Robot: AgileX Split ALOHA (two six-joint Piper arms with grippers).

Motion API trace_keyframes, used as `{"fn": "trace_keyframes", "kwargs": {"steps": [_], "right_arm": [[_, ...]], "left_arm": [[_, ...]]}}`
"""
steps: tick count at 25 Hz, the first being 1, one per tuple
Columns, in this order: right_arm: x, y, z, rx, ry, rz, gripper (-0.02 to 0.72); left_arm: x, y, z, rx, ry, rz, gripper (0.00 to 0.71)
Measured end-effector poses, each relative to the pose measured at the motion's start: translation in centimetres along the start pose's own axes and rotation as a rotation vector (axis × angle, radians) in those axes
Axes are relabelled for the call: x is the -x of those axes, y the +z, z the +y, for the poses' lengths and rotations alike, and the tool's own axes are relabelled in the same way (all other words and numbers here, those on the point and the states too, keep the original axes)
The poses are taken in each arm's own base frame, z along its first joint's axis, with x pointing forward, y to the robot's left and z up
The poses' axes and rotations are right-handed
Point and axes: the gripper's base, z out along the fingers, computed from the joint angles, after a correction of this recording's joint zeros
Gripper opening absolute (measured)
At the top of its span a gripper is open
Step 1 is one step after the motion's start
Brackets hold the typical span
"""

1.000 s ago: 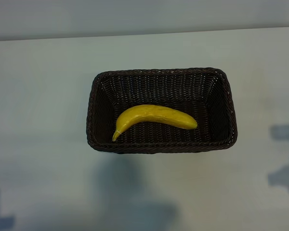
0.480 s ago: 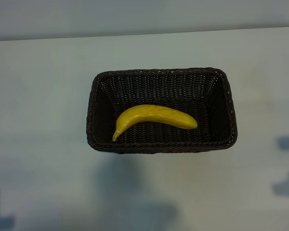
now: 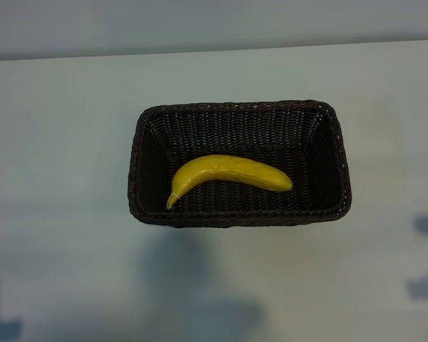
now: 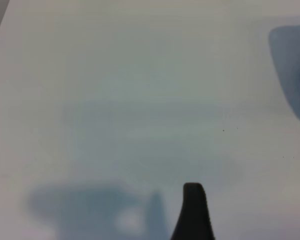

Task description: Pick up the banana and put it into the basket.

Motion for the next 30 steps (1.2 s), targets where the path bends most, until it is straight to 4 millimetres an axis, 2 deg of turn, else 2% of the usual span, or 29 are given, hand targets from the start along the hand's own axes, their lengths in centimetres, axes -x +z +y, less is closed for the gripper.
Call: {"fn": "trace_keyframes", "kwargs": {"steps": [10, 15, 19, 30], "right_arm": [[-0.3, -0.5, -0.2, -0.03, 0.042, -0.036, 0.252], [-1.5, -2.2, -0.1, -0.086, 0.085, -0.175, 0.249], [-3.4, -4.0, 0.4, -0.102, 0.074, -0.351, 0.249], [-3.6, -4.2, 0.4, -0.097, 0.074, -0.365, 0.249]], "left_arm": [[0.0, 0.0, 0.0, 0.0, -0.004, 0.0, 0.587], [0.0, 0.0, 0.0, 0.0, -0.004, 0.0, 0.587], [0.0, 0.0, 0.0, 0.0, -0.003, 0.0, 0.587], [0.0, 0.0, 0.0, 0.001, -0.003, 0.0, 0.587]]}}
